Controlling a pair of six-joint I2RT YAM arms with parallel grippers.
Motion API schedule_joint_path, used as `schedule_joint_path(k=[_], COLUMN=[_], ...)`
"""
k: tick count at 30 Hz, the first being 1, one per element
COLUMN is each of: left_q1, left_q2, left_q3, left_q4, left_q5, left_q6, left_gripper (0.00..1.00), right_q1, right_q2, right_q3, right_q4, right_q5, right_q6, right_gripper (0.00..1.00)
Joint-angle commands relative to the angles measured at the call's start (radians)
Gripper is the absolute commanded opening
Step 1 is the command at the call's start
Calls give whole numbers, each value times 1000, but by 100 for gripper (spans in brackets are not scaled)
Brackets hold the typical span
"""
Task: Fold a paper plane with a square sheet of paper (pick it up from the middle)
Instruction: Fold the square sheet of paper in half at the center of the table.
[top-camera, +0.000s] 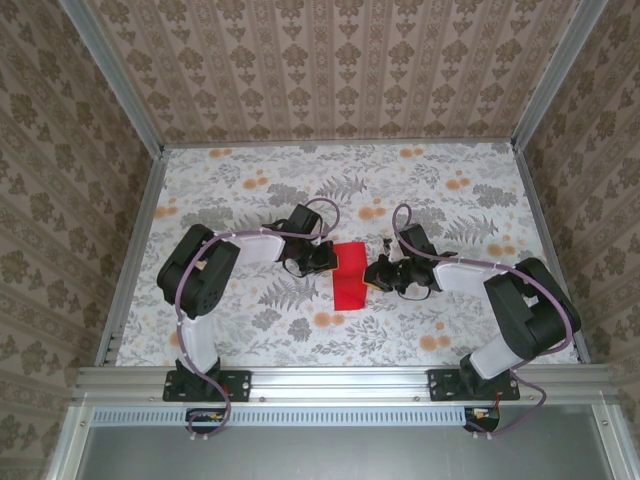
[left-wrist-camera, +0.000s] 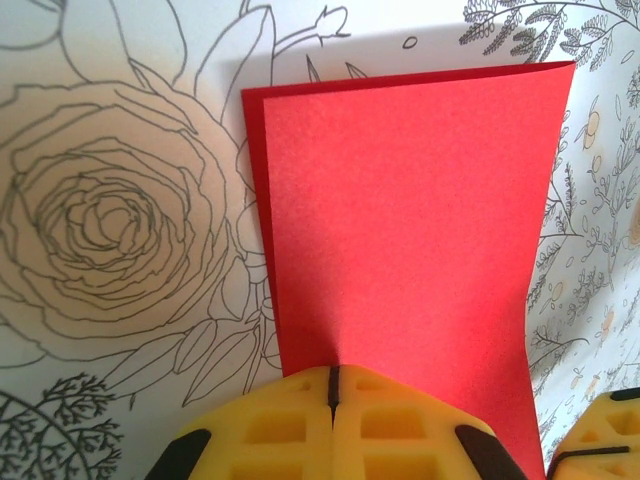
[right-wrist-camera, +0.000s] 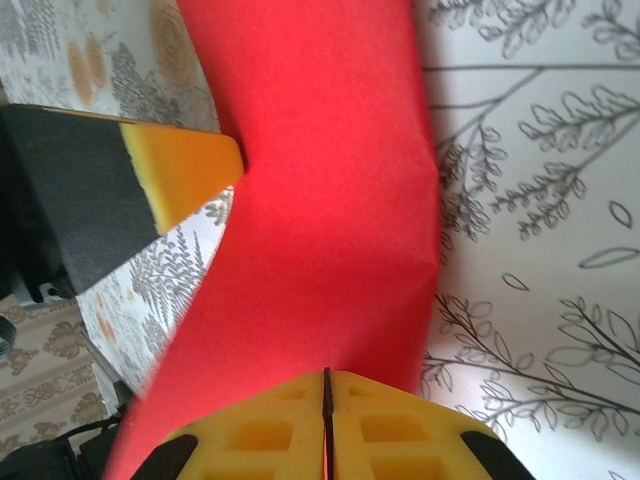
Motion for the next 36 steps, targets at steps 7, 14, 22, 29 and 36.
schedule_joint_path(k=[7, 14, 22, 29, 36], left_q1=[-9, -9, -9, -9, -8], left_q2=[153, 153, 155, 157, 157], left_q3=[-63, -69, -74, -78, -74], left_q4=[-232, -232, -233, -228, -228], left_q5=[-260, -270, -279, -280, -280], left_q6=[32, 27, 26, 25, 26], left_gripper=[0, 0, 0, 0, 0], right_q1=[9, 9, 9, 10, 16], right_q2=[49, 46, 34, 0, -92], right_q3=[4, -52, -93, -111, -83], right_q4=[60, 31, 20, -30, -29], right_q5=[-11, -22, -20, -12, -52], right_q6=[33, 13, 9, -2, -5], right_gripper=[10, 10, 10, 10, 10])
